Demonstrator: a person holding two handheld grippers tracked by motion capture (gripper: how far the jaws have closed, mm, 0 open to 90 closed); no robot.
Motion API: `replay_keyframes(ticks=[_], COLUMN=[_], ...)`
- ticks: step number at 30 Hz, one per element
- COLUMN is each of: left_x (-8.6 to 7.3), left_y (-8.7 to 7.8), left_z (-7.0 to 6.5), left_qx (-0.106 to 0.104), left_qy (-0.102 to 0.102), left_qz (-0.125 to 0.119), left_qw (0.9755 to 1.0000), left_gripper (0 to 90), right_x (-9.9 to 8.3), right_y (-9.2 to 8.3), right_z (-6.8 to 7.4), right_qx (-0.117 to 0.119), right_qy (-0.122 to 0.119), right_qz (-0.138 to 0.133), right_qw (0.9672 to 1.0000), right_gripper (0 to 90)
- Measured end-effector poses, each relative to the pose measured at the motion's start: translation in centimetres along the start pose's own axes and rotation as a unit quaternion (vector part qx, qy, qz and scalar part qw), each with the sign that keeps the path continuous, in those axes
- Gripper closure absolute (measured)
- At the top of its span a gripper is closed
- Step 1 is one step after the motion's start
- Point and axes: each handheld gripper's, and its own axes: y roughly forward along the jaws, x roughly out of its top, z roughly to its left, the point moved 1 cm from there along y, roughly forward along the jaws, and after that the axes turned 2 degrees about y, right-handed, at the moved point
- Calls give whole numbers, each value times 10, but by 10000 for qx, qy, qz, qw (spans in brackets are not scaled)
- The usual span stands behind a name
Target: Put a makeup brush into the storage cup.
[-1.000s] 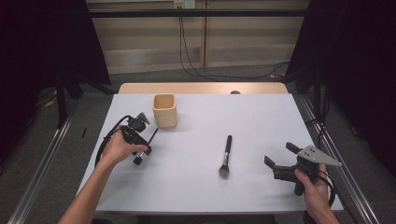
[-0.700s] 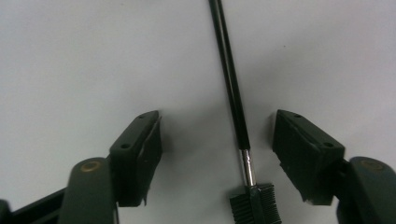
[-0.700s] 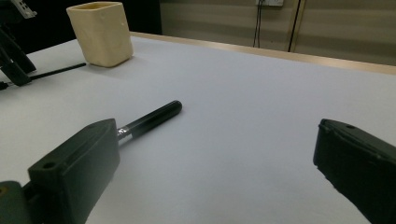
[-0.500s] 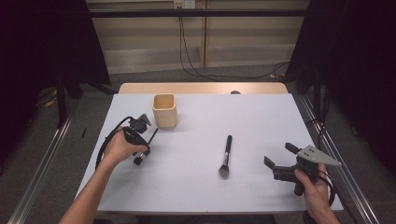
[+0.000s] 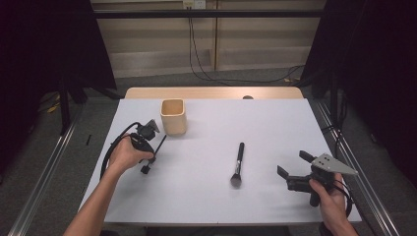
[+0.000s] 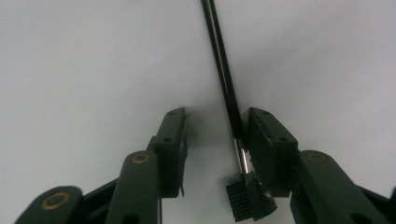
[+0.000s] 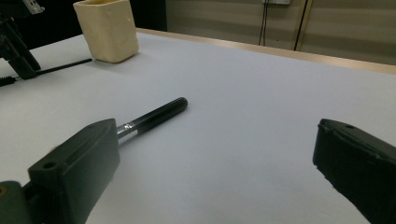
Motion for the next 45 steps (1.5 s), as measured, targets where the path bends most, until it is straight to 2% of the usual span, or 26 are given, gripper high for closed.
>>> replay_keyframes(ticks=[3,10,14,18,21,25,32,33,34,37,39,41,43,45], left_x=[-2,-1,-1,-1,-2,-4,-8,-9,-10,-13,-15,-17,-19,-21], left_y=[-1,0,-1,-1,-1,-2,-3,-4,-4,-7,-9,-11,-13,-17], left_z=[-2,-2,-1,-1,1,2,6,6,8,8,9,9,9,9], left_qx=[0,-157,-189,-191,-291,-332,-429,-378,-350,-406,-450,-361,-378,-496], left_qy=[9,28,121,98,76,6,37,-46,5,-36,8,-105,-128,-147], left_qz=[-54,11,14,27,18,-77,-242,-281,-292,-340,-364,-480,-585,-745], left_qw=[10000,9999,9997,9998,9995,9994,9988,9989,9990,9986,9983,9981,9975,9959], left_gripper=[644,780,856,857,858,858,859,859,859,859,859,859,859,859], right_x=[0,0,0,0,0,0,0,0,0,0,0,0,0,0], right_y=[0,0,-1,-1,0,-1,-1,-1,0,-1,-1,-1,-1,-1], right_z=[-1,0,-1,-1,-1,-1,-2,-2,-2,-2,-2,-2,-2,-2], right_qx=[12,5,-28,-28,-13,-21,-27,-31,-35,-19,-34,-36,-38,-32], right_qy=[6,-5,-8,-1,13,15,2,27,27,-12,34,45,23,23], right_qz=[8,14,-2,4,-1,2,-2,-3,-2,3,4,1,-3,-3], right_qw=[10000,10000,10000,10000,10000,10000,10000,10000,10000,10000,10000,10000,10000,10000], right_gripper=[1,2,2,2,2,2,2,2,2,2,2,2,2,2])
